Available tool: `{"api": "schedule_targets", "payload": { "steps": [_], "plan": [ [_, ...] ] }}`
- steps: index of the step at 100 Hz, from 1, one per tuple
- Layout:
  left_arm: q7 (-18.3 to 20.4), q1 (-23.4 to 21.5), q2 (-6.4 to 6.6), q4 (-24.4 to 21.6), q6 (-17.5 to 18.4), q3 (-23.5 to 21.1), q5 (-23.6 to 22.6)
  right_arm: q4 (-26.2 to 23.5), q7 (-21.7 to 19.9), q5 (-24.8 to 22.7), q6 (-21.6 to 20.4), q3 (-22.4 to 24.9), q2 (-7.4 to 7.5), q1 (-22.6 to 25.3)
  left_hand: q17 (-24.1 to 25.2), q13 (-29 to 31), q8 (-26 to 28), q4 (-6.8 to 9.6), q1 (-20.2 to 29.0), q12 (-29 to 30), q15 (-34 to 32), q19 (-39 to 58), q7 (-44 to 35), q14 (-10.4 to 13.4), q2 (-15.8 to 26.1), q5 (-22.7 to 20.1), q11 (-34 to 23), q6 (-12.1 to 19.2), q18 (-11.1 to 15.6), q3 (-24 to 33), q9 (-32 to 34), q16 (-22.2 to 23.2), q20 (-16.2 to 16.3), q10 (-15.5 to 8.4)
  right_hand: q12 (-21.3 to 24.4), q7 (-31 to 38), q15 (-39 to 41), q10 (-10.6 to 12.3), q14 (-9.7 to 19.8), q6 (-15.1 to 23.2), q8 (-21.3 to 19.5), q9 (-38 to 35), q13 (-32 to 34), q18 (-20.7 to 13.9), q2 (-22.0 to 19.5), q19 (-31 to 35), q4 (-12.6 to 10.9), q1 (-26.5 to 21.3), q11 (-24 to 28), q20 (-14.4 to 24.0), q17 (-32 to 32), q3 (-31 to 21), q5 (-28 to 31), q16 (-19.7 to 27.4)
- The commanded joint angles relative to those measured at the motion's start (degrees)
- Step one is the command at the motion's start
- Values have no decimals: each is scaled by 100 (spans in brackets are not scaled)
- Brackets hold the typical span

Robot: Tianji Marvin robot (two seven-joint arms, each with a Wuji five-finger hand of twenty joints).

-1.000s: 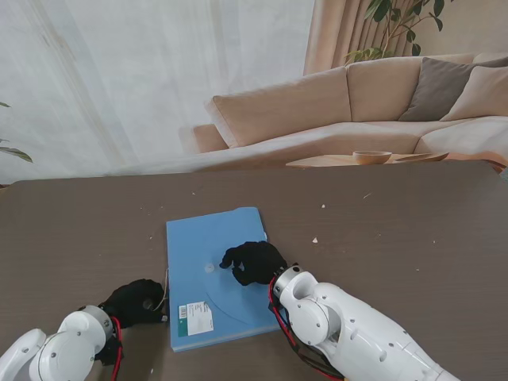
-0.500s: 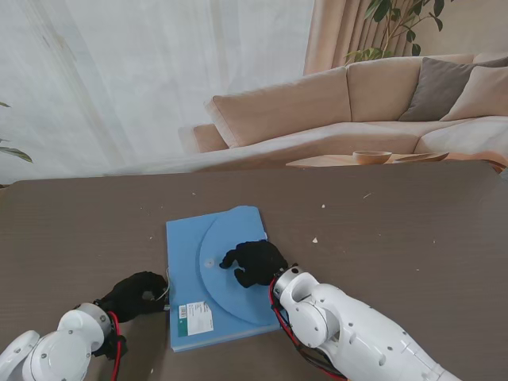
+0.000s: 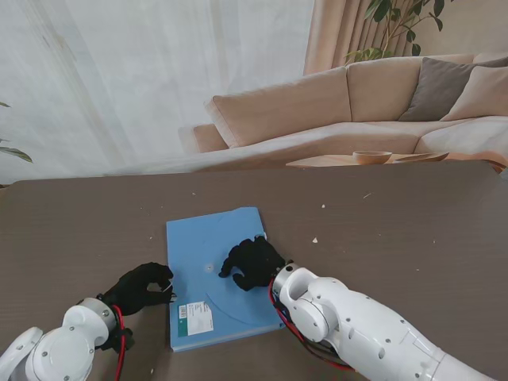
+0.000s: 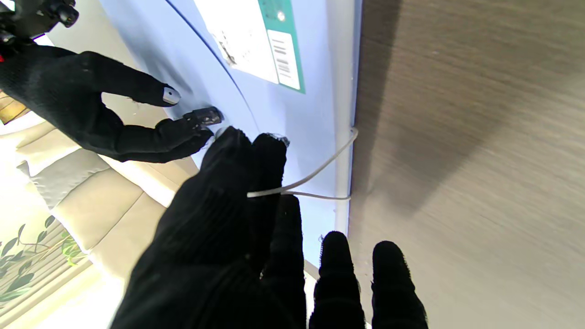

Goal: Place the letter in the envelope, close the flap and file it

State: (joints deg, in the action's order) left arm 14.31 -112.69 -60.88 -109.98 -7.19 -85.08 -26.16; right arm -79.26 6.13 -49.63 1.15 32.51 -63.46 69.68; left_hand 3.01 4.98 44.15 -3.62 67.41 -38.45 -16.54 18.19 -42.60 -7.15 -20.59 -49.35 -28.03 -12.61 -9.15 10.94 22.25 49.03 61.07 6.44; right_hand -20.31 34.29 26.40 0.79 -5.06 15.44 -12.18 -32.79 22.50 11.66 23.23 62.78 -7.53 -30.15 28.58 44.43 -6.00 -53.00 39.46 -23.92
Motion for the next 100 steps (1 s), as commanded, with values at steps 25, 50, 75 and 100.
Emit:
{"api": "schedule_targets", "payload": {
  "steps": [25, 50, 75, 100],
  "plan": [
    [-202, 291, -89, 142, -18, 450, 101, 71, -44, 54, -17, 27, -30, 39, 45, -229, -1686, 228, 131, 71, -57, 6, 614, 212, 16, -452, -69, 1041, 231, -132, 35, 3, 193, -355, 84, -59, -50, 49, 99, 125, -95, 119, -39, 44, -74, 12, -241, 88, -39, 0, -14, -35, -59, 59],
    [-743, 548, -135, 443, 191, 854, -548, 76, 17, 60, -34, 69, -39, 76, 81, -240, -2412, 229, 34, 99, -76, 12, 973, 221, 182, -319, -67, 1053, 270, -213, 10, 74, 208, -362, 78, -43, 2, 30, 74, 118, -113, 94, 20, 47, -41, 78, -259, 97, -6, 49, -68, -85, -33, 28],
    [-1216, 820, -173, 730, 268, 1232, -1045, 3, -28, 51, -37, 200, -10, 162, 35, -193, -2489, 239, -33, 90, -165, 23, 953, 178, 140, -392, -100, 1157, 226, -225, 91, 119, 214, -373, 212, -365, -58, 60, -68, -27, -228, -128, 385, 128, -215, 126, -464, 187, -173, 37, -275, 19, -195, 80],
    [-1198, 920, -168, 778, 93, 1335, -1120, -511, -276, -37, -42, 943, 107, 721, 60, -216, -2377, 255, -83, 93, -173, -14, 787, 161, 195, -385, -77, 1161, 213, -164, 38, 106, 206, -320, 430, -629, -438, 91, -55, -64, -471, -81, 344, 206, -115, -192, -323, 344, -479, -166, -128, 477, -433, 274]
  ]
}}
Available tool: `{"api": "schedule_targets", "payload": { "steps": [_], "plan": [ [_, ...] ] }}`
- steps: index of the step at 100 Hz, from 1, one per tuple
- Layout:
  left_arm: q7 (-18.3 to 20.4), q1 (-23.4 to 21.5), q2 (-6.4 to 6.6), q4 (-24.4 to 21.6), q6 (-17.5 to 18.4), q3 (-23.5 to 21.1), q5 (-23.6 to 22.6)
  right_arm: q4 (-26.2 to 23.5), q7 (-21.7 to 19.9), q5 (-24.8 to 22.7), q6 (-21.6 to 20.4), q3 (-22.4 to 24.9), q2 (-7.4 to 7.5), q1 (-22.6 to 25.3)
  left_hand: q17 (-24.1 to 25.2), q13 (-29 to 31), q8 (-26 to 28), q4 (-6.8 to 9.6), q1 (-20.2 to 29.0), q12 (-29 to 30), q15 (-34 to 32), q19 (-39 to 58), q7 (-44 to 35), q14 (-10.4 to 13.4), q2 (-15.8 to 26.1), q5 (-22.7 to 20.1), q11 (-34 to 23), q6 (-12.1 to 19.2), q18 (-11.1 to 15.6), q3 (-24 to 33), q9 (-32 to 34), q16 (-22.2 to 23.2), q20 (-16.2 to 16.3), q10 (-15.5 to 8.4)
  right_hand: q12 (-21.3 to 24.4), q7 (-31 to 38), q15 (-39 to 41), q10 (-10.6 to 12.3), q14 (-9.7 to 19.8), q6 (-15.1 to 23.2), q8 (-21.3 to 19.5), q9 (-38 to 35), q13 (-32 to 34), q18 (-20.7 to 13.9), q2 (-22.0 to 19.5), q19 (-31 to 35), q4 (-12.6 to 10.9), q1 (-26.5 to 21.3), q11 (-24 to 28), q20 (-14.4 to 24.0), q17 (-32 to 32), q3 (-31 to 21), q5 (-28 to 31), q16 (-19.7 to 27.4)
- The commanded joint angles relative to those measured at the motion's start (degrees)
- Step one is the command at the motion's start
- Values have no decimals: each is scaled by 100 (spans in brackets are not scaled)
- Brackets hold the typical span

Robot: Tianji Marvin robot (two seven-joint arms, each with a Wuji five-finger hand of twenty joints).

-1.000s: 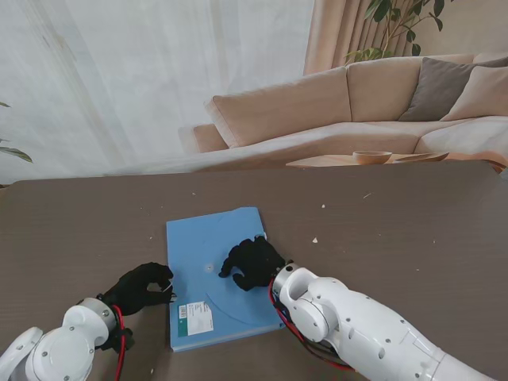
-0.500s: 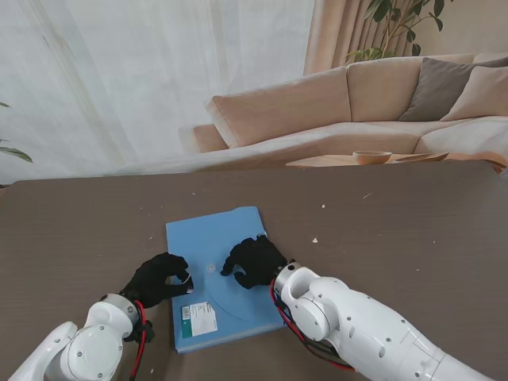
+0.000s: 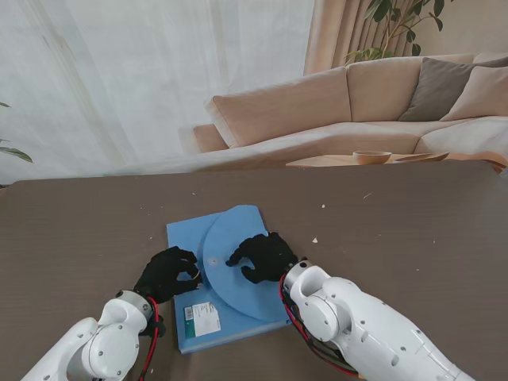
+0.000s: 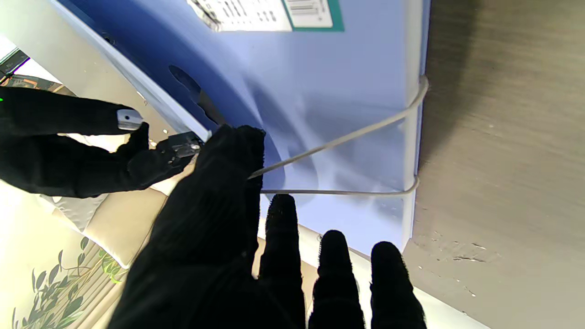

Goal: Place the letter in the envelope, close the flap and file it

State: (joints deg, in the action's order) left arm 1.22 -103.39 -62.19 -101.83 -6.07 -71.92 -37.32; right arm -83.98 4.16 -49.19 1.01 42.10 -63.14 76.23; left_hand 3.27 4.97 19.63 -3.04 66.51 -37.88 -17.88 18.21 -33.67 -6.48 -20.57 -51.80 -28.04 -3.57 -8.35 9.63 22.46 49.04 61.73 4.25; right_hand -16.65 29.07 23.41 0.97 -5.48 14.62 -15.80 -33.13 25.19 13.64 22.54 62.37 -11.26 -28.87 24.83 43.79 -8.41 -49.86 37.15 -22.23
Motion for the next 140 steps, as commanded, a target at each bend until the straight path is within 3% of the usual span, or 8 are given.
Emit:
{"api": "schedule_targets", "payload": {
  "steps": [1, 37, 47, 55, 68, 85, 101, 140],
  "plan": [
    [112, -8, -37, -36, -22, 20, -2, -54, -83, -97, -34, 2, 79, 80, 34, -215, 77, 196, 7, 37, -38, -17, -110, 95, 188, -142, -74, 254, 133, -32, 16, 104, 139, -100, 64, -112, -146, 77, -19, 19, -112, -41, 62, 9, -40, -159, 63, 224, -105, -105, 126, 180, -211, 107],
    [132, -16, -33, -57, -51, 6, -17, -179, -317, -213, 120, 225, 148, 285, 50, -217, 79, 188, -20, 59, -23, -57, -130, 81, 186, -125, -30, 274, 118, -7, 18, 90, 136, -45, -45, -192, -165, 207, -859, 390, -297, 350, 138, 610, 11, 121, 374, 246, -154, 193, -26, 577, -423, -30],
    [154, -7, -30, -68, -61, 3, -20, -187, -422, -187, 399, 151, 147, 268, 49, -218, 81, 187, -25, 63, -22, -61, -135, 74, 190, -127, -23, 279, 114, -3, 19, 89, 137, -33, -38, -466, -148, 263, -964, 358, -241, 998, 107, 829, -62, 367, 588, 431, -225, 452, -150, 902, -973, -122],
    [180, -3, -24, -72, -56, -4, -27, -252, -583, -108, 663, 128, 148, 275, 53, -220, 76, 185, -32, 67, -19, -67, -130, 73, 191, -117, -17, 279, 114, -3, 22, 86, 137, -27, -171, -744, -33, 64, -1036, 221, -288, 1837, 62, 918, -361, 516, 876, 646, -24, 644, -301, 1432, -1855, -249],
    [212, 7, -19, -68, -35, -14, -21, -344, -799, -132, 1022, 111, 169, 269, 59, -220, 80, 183, -35, 71, -16, -75, -138, 72, 190, -121, -8, 299, 111, -2, 18, 84, 135, -22, -197, -970, 395, -61, -1113, 149, -606, 2294, 214, 931, -566, 969, 886, 718, -111, 908, -705, 1740, -2717, -526],
    [219, 35, -19, -45, -29, -9, -2, -272, -914, -78, 1083, 64, 181, 204, 55, -214, 69, 177, -44, 73, -22, -79, -129, 69, 191, -112, -6, 312, 101, -9, 35, 84, 135, -17, -884, -767, 1304, -66, -924, 359, -1285, 2309, 710, 585, -340, 1843, 709, 369, 789, 1184, -1518, 1735, -2385, -1032],
    [235, 120, -21, -6, -52, 22, 25, -150, -992, -10, 1069, -252, 183, 15, 58, -212, 65, 176, -48, 71, -28, -83, -124, 64, 198, -106, -9, 330, 99, -15, 49, 84, 135, -8, -1452, -467, 2016, -81, -752, 559, -1454, 2001, 937, 317, -287, 2426, 637, 228, 1725, 1256, -2010, 1718, -1721, -1387],
    [313, 409, -9, 108, -97, 208, 19, 170, -880, 362, 971, -834, 74, -404, 50, -204, 12, 176, -52, 73, -52, -86, -71, 69, 206, -70, 0, 363, 89, -32, 47, 82, 137, -31, -1697, -356, 2352, -137, -701, 472, -1304, 1499, 1313, 108, -309, 2795, 574, 194, 1879, 1175, -2558, 1666, -1360, -1514]
  ]
}}
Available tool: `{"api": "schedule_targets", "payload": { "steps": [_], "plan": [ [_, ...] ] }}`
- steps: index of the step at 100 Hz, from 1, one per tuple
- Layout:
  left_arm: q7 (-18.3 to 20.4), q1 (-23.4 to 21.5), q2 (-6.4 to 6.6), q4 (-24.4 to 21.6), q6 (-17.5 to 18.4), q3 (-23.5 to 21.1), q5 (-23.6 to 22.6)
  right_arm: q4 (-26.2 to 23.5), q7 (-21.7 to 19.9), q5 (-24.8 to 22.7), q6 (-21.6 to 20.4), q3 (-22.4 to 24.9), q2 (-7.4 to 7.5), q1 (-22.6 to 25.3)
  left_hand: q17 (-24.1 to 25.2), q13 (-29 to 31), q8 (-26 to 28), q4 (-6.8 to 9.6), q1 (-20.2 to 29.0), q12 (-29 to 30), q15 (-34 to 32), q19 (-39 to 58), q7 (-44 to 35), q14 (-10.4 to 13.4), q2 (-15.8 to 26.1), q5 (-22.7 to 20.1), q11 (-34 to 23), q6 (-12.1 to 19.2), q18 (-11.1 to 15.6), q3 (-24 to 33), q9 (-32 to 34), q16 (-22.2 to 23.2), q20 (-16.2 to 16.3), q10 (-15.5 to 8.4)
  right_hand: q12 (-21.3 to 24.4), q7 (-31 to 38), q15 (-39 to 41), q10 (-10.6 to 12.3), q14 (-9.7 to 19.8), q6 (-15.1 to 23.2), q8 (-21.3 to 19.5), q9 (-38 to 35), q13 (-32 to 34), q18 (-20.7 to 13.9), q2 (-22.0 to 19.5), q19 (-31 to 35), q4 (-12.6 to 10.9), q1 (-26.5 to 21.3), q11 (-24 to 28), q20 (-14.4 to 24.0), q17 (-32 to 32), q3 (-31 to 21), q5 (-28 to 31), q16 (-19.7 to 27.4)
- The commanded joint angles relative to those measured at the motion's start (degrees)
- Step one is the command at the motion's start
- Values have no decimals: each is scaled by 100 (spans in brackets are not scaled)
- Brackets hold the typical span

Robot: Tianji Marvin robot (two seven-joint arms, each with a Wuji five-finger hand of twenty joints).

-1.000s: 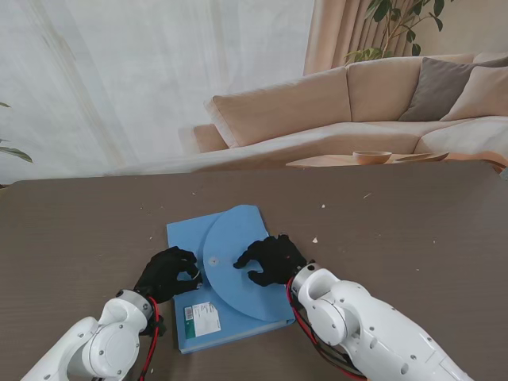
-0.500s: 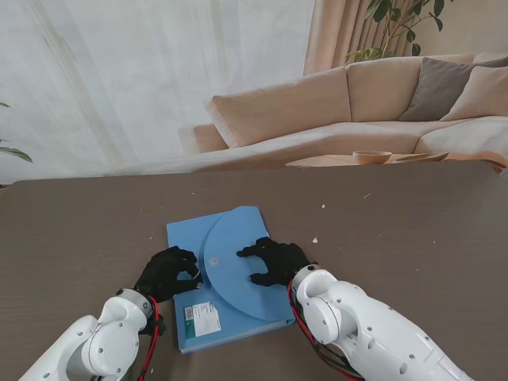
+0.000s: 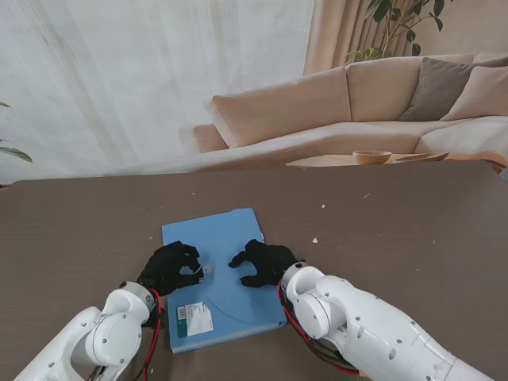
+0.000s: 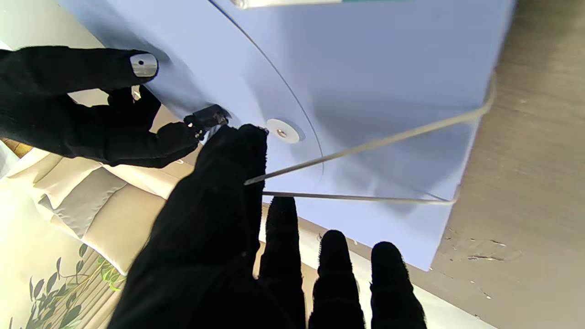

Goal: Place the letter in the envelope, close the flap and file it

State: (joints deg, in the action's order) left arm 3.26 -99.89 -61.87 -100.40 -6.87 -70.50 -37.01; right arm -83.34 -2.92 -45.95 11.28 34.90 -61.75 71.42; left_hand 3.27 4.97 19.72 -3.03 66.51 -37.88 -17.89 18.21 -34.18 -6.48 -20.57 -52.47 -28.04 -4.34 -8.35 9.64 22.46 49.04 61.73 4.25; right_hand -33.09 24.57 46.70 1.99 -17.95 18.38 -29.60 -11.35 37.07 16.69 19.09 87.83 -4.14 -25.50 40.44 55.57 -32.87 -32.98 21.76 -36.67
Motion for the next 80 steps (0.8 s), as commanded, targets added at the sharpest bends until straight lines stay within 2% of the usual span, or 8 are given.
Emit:
{"api": "schedule_targets", "payload": {
  "steps": [1, 20, 36, 44, 58, 71, 80],
  "plan": [
    [107, 71, -41, -28, -22, 80, -21, 110, -171, 41, -57, -121, -66, 71, 50, -202, 1, 175, -48, 72, -53, -86, -19, 67, 200, -7, -1, 441, 89, -33, 51, 82, 136, -31, -53, 95, 22, -241, 550, 98, 80, -685, 124, -199, 33, 251, -138, -139, 316, -6, -113, -22, 185, -69],
    [27, 283, -33, 126, -162, 323, -334, 126, -122, 80, -71, -175, -92, 28, 44, -209, -129, 173, -88, 90, -59, -85, 161, 73, 311, 172, 32, 565, 95, -50, 12, 77, 137, -41, -52, 151, 34, -254, 558, 81, 130, -769, 152, -224, 39, 292, -174, -158, 291, -50, -148, -93, 278, -67],
    [-57, 420, -38, 255, -289, 470, -487, 108, -71, 68, -111, -178, -102, 35, 91, -236, -242, 200, 59, 158, 37, -104, 786, 113, 664, 652, 110, 642, 148, -166, -159, 42, 132, -73, -55, 195, 39, -251, 556, 96, 160, -828, 149, -227, 73, 319, -228, -188, 288, -73, -141, -212, 329, -67],
    [-15, 475, -26, 280, -353, 520, -542, 103, -55, 69, -131, -188, -108, 29, 139, -260, -200, 164, 234, 177, 169, -136, 1050, 160, 888, 960, 157, 657, 196, -125, -321, 25, 104, -110, -56, 210, 35, -251, 560, 100, 177, -841, 140, -227, 81, 325, -255, -179, 283, -85, -137, -282, 336, -65],
    [164, 564, 11, 301, -421, 595, -646, 125, -31, 96, -152, -219, -121, 3, 223, -305, -53, 180, 408, 213, 373, -196, 1303, 252, 1147, 1235, 233, 699, 273, -58, -535, 35, 31, -168, -56, 231, 33, -242, 570, 95, 201, -875, 139, -232, 94, 333, -281, -149, 274, -100, -133, -378, 347, -62],
    [218, 623, 29, 330, -452, 644, -766, 143, -23, 111, -170, -235, -127, -13, 270, -345, -46, 187, 448, 234, 458, -223, 1402, 303, 1303, 1410, 284, 684, 325, 20, -660, 48, -1, -207, -59, 250, 29, -238, 563, 80, 217, -919, 146, -232, 105, 335, -297, -145, 275, -112, -131, -447, 367, -59],
    [232, 628, 33, 326, -459, 641, -794, 147, -21, 113, -175, -240, -128, -19, 316, -373, -102, 185, 368, 258, 547, -249, 1567, 343, 1488, 1687, 335, 674, 361, 55, -776, 55, -31, -219, -60, 261, 24, -235, 568, 73, 226, -931, 140, -235, 106, 336, -305, -135, 272, -119, -130, -485, 376, -56]
  ]
}}
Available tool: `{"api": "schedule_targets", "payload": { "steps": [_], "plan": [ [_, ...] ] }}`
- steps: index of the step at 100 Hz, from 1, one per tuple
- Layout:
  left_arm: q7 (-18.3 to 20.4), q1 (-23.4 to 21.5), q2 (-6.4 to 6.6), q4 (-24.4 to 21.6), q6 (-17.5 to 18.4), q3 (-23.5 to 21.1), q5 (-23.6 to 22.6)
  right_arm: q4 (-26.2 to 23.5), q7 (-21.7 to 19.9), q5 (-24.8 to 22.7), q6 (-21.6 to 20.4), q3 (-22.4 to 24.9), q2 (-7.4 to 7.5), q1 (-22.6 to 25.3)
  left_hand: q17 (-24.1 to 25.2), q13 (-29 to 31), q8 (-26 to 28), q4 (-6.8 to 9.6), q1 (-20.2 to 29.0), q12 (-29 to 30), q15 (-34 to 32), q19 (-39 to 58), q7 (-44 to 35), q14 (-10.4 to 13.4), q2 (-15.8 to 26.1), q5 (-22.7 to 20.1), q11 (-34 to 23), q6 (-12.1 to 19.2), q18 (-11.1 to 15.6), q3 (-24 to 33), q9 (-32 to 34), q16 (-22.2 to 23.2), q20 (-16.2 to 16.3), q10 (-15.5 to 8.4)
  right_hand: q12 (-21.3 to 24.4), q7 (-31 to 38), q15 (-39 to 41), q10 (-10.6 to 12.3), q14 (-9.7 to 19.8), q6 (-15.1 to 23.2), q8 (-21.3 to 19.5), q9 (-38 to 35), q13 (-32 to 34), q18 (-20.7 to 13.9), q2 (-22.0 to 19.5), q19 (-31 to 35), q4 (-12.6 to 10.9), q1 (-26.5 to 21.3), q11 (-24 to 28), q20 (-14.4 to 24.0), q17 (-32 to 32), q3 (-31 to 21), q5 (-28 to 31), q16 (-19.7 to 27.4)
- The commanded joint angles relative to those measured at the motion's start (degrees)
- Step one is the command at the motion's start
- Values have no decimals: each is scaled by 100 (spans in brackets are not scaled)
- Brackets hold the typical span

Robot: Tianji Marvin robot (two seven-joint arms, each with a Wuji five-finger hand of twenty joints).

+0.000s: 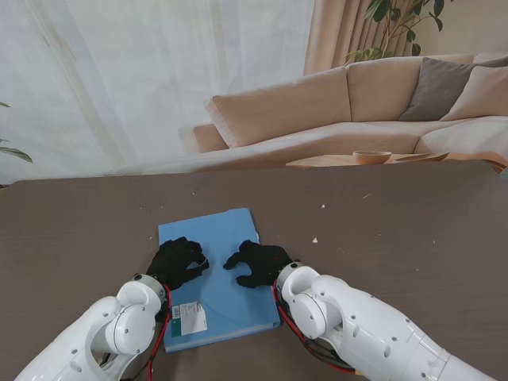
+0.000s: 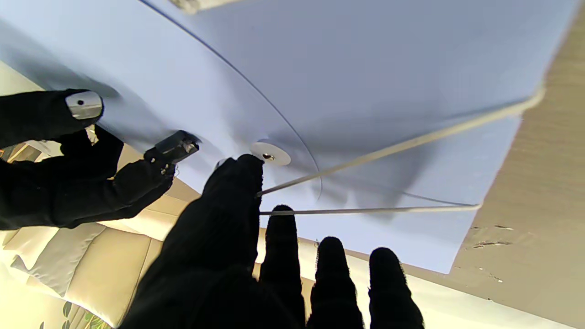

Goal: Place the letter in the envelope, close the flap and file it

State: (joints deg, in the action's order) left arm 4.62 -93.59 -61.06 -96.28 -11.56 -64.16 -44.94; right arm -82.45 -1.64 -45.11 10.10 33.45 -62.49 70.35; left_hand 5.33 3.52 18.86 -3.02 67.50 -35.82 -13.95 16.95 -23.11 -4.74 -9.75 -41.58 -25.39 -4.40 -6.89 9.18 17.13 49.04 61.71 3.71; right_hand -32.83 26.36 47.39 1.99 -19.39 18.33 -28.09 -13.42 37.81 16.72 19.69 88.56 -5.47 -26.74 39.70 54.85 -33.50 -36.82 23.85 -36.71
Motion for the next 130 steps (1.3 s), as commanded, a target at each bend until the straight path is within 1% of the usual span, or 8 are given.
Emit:
{"api": "schedule_targets", "payload": {
  "steps": [1, 17, 35, 58, 86, 94, 101, 130],
  "plan": [
    [91, -2, -48, -85, 13, 6, -8, 59, -149, 28, -58, -95, -54, 88, 112, -228, -19, 183, 254, 53, 162, -124, 471, 168, 413, 618, 72, 677, 216, 100, -248, 56, -32, -164, -86, 81, -44, -236, 713, 75, 77, -723, 71, -238, 49, 264, -173, -7, 344, -47, -68, -104, 163, -51],
    [75, 18, -32, -84, 43, -3, -218, 78, -136, 38, -68, -107, -60, 75, 71, -248, 132, 170, -623, 132, 460, -282, 606, 176, 342, 725, 207, 500, 197, -286, -359, 108, -372, -103, -89, 99, -47, -240, 714, 76, 92, -749, 70, -248, 51, 273, -180, 7, 343, -58, -73, -152, 184, -47],
    [494, 111, 68, -170, -32, 48, -796, 95, -105, 60, -81, -107, -73, 66, 44, -287, 333, 117, -1058, 196, 662, -381, 661, 197, 530, 557, 366, 508, 189, -724, -474, 81, -660, -152, -95, 108, -36, -238, 718, 74, 106, -773, 85, -267, 52, 288, -177, 16, 347, -68, -80, -177, 183, -48],
    [653, 196, 98, -198, -76, 126, -962, 97, -71, 70, -105, -70, -81, 78, 31, -276, 761, 100, -1230, 212, 700, -412, 237, 183, 618, -172, 428, 242, 198, -980, -412, 45, -826, -206, -100, 127, -25, -241, 728, 64, 118, -792, 93, -275, 46, 309, -169, 30, 347, -83, -90, -187, 192, -49],
    [840, 346, 127, -211, -59, 262, -1058, 134, -55, 127, -113, -73, -97, 62, 31, -264, 1459, 89, -1284, 191, 712, -381, -141, 221, 693, -440, 457, -4, 225, -1016, -462, -34, -991, -258, -104, 148, -18, -234, 727, 62, 129, -829, 109, -279, 49, 328, -164, 23, 347, -101, -107, -193, 208, -48],
    [884, 401, 133, -201, -63, 319, -1058, 141, -55, 138, -113, -76, -100, 56, 32, -263, 1512, 88, -1257, 194, 713, -379, -136, 237, 665, -387, 468, 44, 231, -1012, -491, -43, -1004, -279, -105, 158, -12, -239, 719, 49, 130, -837, 121, -280, 51, 336, -164, 20, 348, -105, -115, -196, 225, -49],
    [913, 451, 140, -178, -73, 378, -1117, 149, -49, 151, -120, -74, -103, 53, 32, -260, 1424, 80, -1218, 205, 714, -372, 40, 235, 609, -271, 486, 250, 229, -1012, -516, -61, -1018, -315, -106, 163, -8, -239, 723, 50, 132, -848, 127, -282, 44, 342, -165, 19, 349, -108, -121, -200, 232, -50],
    [1058, 603, 162, -97, -231, 585, -1232, 170, -42, 184, -136, -64, -109, 56, 36, -264, 668, 71, -1133, 358, 701, -345, 676, 231, 591, 127, 634, 757, 249, -1011, -466, -67, -1040, -401, -110, 182, 20, -240, 728, 41, 137, -894, 152, -304, 41, 375, -169, 19, 354, -119, -153, -209, 274, -59]
  ]
}}
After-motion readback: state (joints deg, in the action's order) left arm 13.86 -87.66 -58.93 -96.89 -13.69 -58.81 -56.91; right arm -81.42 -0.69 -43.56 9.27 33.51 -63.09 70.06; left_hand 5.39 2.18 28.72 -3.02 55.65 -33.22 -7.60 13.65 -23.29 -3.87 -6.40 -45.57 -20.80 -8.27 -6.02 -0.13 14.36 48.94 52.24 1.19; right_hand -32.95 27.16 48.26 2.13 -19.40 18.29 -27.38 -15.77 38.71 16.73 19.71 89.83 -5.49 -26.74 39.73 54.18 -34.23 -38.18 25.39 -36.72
